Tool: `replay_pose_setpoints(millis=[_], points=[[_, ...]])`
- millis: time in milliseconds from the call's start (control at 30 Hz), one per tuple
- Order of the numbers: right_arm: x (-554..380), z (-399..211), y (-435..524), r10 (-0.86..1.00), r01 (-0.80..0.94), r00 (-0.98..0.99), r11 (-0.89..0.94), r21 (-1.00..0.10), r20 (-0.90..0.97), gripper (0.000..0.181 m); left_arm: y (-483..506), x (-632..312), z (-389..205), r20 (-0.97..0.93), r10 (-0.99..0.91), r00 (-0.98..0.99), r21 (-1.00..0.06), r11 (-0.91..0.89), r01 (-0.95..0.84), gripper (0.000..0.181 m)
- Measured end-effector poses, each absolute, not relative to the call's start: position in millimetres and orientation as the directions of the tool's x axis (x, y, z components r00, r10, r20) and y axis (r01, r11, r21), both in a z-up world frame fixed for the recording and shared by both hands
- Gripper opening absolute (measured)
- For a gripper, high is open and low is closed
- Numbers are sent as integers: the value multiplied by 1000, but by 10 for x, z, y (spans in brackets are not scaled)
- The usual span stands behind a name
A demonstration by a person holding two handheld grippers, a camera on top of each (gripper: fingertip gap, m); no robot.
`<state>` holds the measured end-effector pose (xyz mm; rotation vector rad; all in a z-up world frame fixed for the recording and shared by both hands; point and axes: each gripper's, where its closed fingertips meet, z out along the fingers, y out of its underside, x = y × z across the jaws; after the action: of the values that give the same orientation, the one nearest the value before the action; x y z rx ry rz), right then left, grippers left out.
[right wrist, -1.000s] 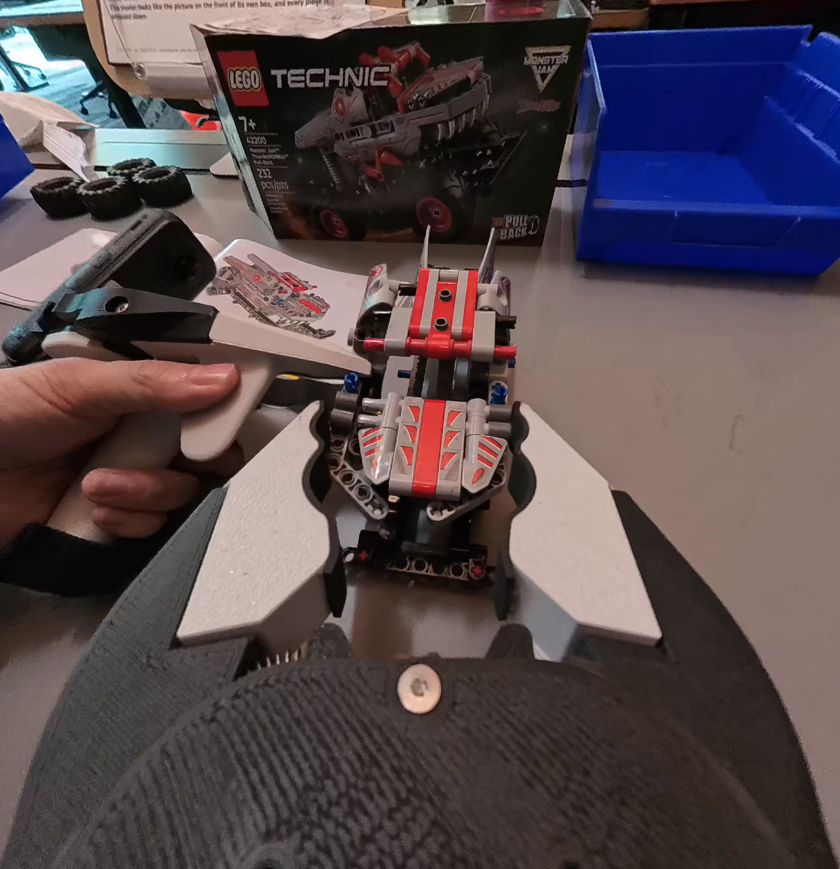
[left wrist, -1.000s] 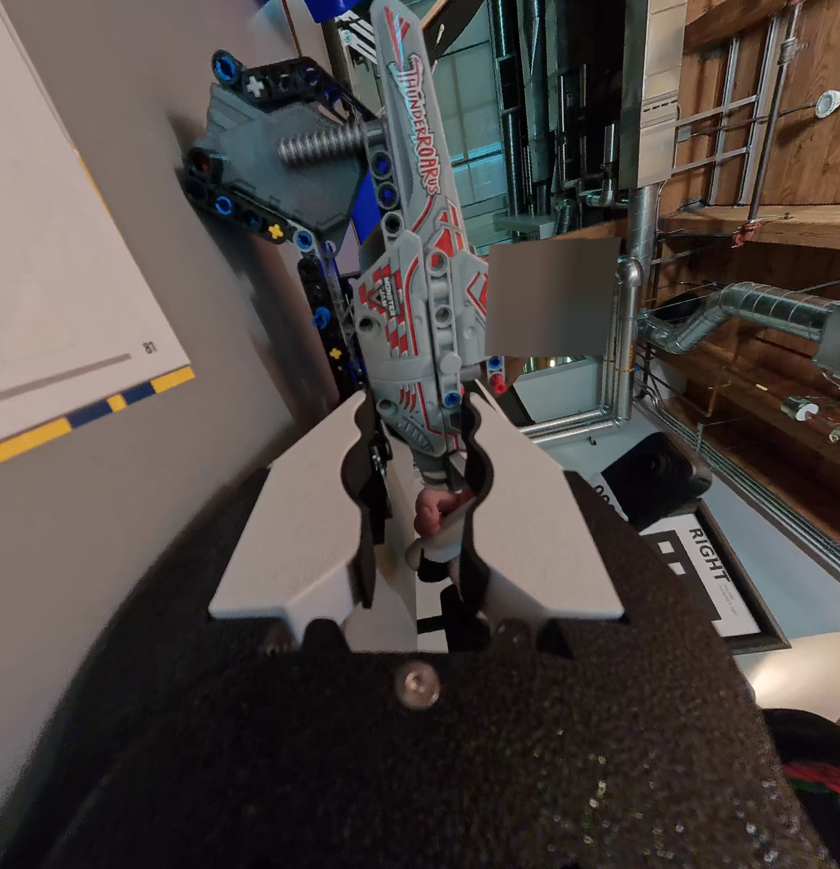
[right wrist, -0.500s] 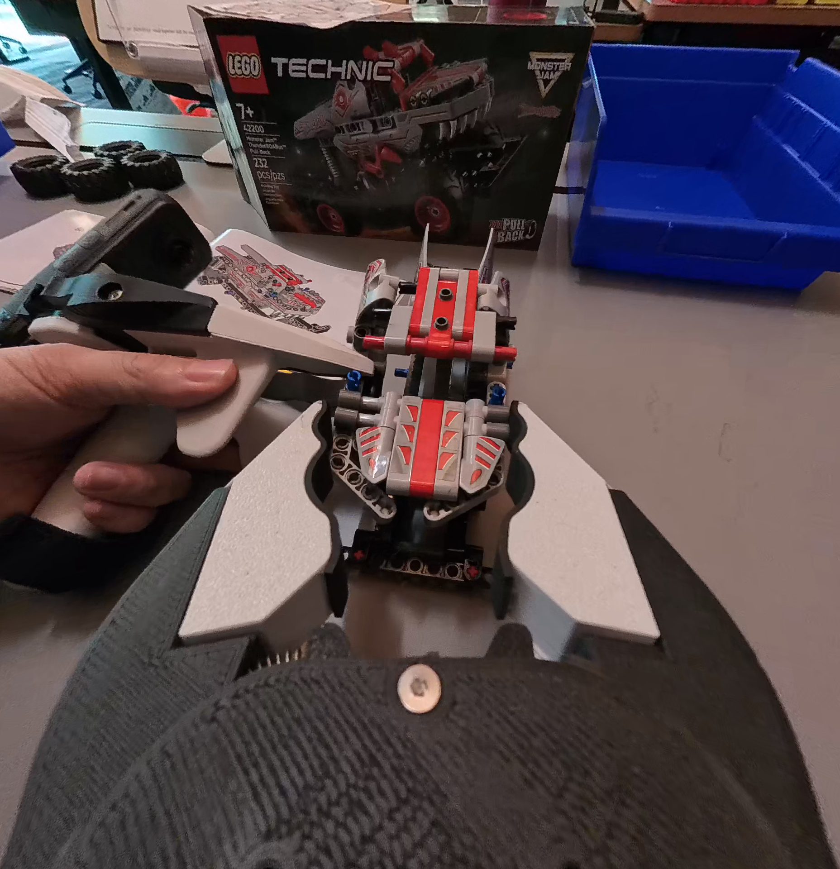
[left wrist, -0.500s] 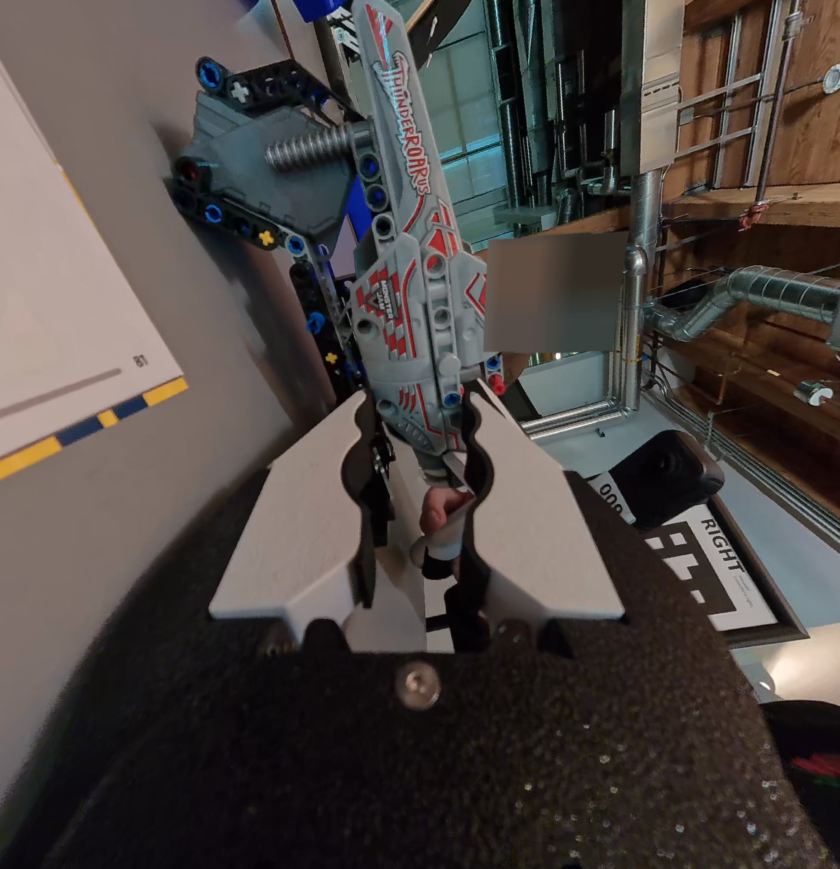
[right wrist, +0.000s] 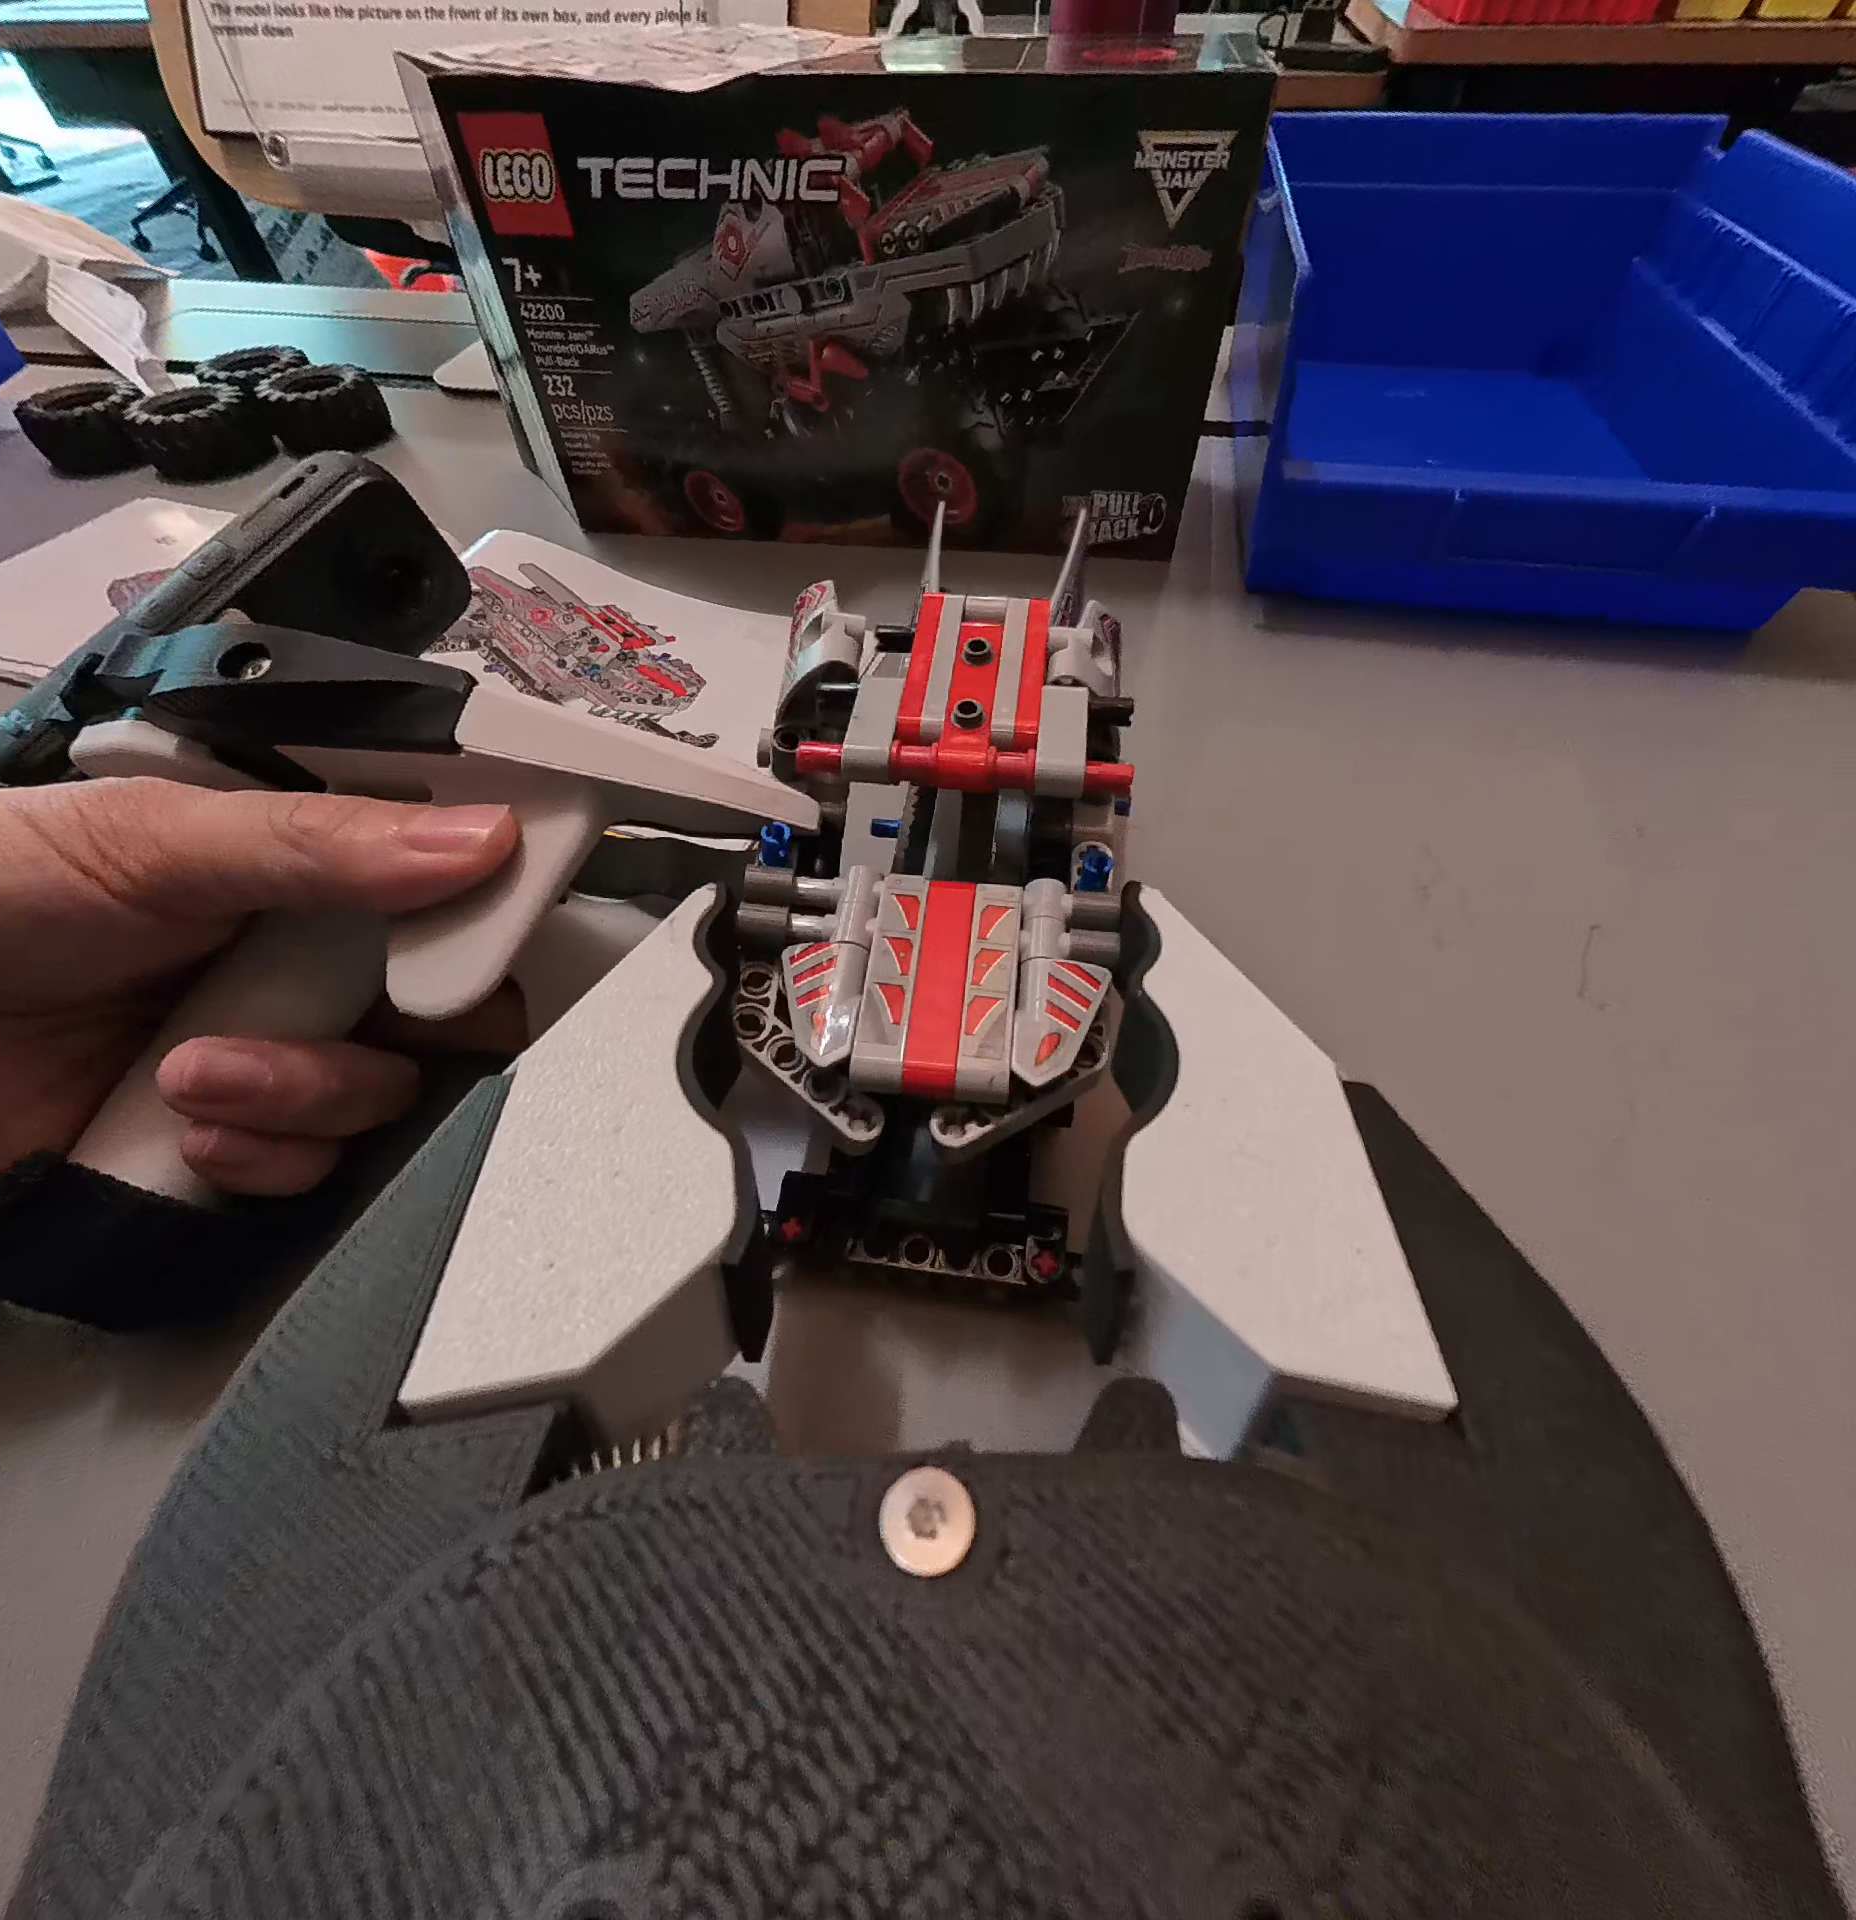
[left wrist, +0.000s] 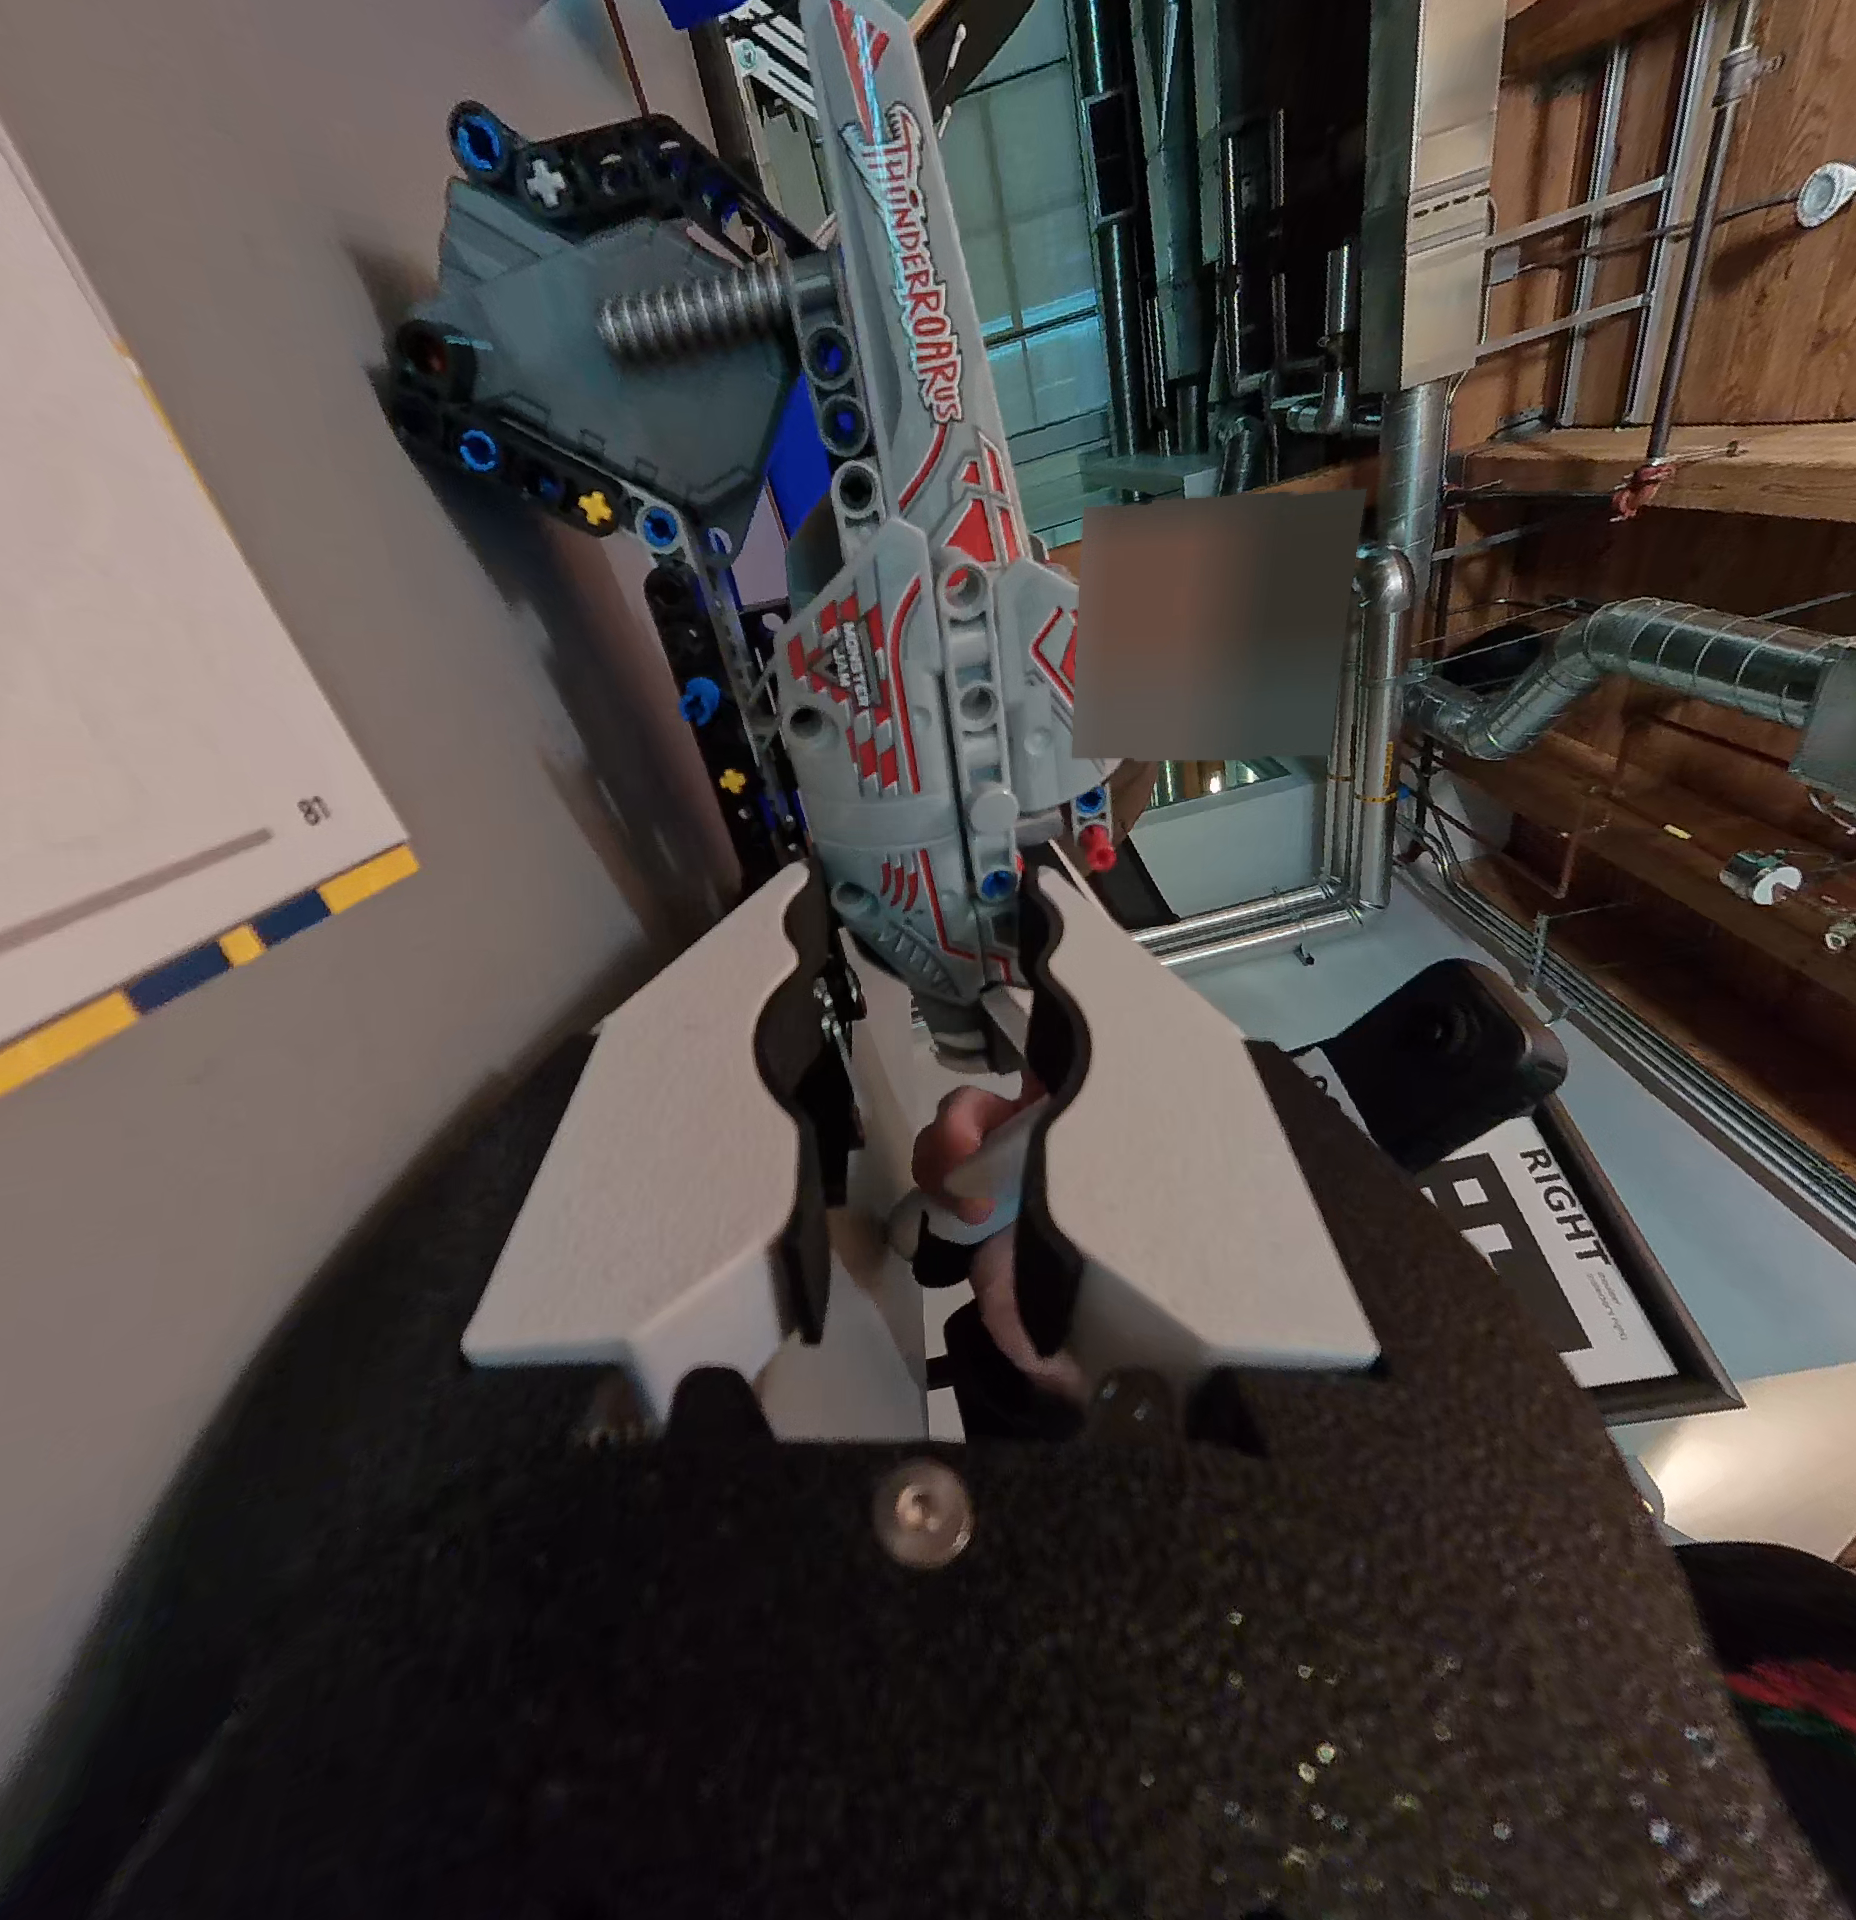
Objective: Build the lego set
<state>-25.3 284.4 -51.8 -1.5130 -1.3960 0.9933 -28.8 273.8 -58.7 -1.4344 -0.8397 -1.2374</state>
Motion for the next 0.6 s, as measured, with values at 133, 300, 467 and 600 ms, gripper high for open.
replay_pose_setpoints(millis=[133,300,467,600], points=[[-256,-514,2845,997,341,71,-51,-939,-28,72,2751,-286,-584,967,-111,228,-249,-244,937,34],[-258,-549,2873,998,413,62,-5,-911,23,75,2775,-276,-586,966,-113,233,-255,-260,931,34],[-252,-562,2886,1000,432,32,-13,-902,1,73,2776,-264,-585,970,-119,213,-238,-280,930,33],[-246,-570,2892,1000,440,18,5,-898,14,73,2770,-253,-596,966,-119,231,-257,-322,911,33]])
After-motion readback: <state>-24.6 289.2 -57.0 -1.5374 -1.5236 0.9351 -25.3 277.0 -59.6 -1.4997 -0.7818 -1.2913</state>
